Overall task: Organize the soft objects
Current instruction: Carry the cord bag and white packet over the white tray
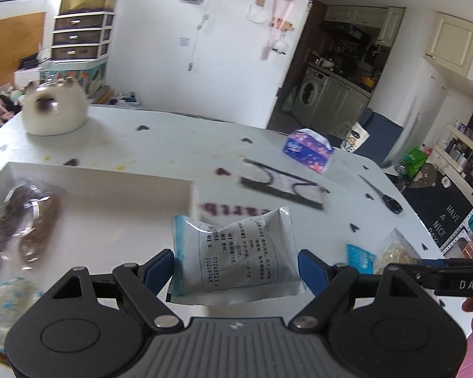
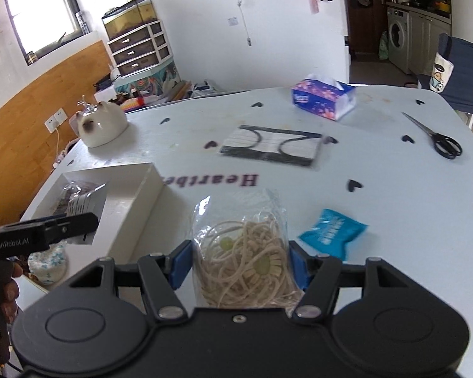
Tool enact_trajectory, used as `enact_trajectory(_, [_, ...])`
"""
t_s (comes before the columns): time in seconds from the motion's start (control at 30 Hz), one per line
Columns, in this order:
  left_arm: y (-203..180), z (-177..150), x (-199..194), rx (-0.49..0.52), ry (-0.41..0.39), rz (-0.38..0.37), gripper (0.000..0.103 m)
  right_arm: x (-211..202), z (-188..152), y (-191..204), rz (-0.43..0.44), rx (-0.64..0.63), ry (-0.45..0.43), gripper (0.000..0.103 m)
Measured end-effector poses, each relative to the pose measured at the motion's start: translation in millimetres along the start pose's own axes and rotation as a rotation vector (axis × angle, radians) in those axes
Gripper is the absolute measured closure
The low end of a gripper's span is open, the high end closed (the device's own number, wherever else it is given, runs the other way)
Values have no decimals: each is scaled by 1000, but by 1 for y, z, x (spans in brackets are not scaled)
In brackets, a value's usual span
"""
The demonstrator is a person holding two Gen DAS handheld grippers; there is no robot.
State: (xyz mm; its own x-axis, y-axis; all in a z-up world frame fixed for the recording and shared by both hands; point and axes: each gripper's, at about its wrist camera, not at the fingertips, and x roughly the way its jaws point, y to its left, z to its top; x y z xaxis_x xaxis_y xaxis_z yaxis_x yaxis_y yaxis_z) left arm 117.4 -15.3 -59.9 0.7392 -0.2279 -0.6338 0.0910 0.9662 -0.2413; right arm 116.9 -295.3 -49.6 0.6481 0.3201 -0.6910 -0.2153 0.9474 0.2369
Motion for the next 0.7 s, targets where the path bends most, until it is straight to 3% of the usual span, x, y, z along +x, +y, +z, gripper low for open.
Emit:
enact_trajectory(0.5, [105, 14, -26, -14, 21, -33, 18, 16, -1, 132, 32, -36, -27, 39])
enact_trajectory(0.7, [137, 1, -29, -10, 109, -75, 18, 38, -1, 166, 27, 31, -9, 39])
